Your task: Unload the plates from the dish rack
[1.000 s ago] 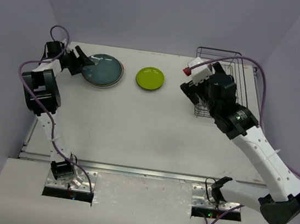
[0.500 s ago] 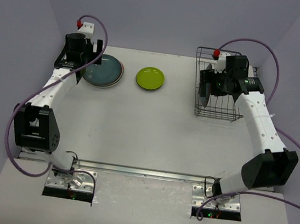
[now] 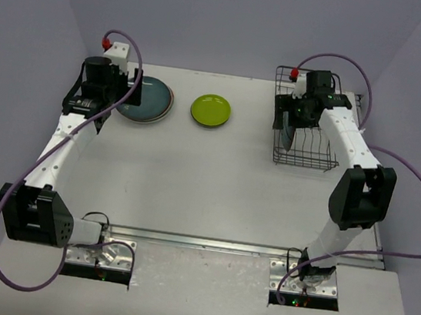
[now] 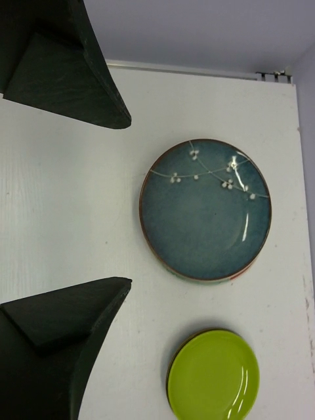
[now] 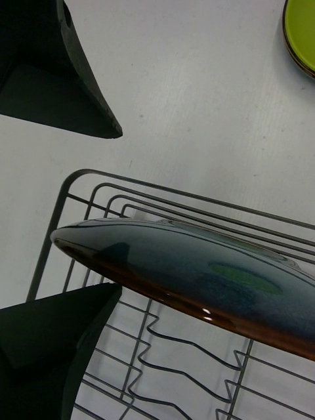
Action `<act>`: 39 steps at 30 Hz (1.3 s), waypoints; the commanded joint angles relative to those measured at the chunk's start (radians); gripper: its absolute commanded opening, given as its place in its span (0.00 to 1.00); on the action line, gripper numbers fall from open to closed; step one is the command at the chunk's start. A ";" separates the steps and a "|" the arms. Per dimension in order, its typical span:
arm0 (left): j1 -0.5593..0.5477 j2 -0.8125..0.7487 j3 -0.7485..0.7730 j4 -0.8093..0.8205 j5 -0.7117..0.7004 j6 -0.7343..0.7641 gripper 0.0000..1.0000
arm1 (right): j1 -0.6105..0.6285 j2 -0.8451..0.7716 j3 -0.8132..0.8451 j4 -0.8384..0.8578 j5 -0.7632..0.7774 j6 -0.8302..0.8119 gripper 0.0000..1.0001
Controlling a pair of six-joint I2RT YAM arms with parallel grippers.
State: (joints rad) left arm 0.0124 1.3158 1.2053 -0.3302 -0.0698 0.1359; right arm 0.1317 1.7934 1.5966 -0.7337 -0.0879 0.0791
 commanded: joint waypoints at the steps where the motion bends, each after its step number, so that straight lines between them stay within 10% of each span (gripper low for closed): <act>1: -0.002 -0.080 -0.003 -0.056 0.111 -0.050 0.94 | -0.014 0.006 -0.008 0.137 -0.007 -0.021 0.81; 15: -0.002 -0.067 0.009 -0.094 0.254 -0.112 0.95 | -0.022 -0.114 -0.062 0.160 -0.078 -0.021 0.00; 30: -0.002 -0.031 0.065 -0.113 0.533 -0.168 0.98 | -0.223 -0.207 0.243 0.034 -0.422 0.123 0.00; 39: -0.002 0.002 0.150 -0.138 0.722 -0.240 0.98 | -0.144 -0.297 0.294 -0.040 -0.603 -0.297 0.00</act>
State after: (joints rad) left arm 0.0124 1.3136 1.2708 -0.4831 0.5039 -0.0444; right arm -0.1105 1.6151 1.8400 -0.8211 -0.5302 0.0931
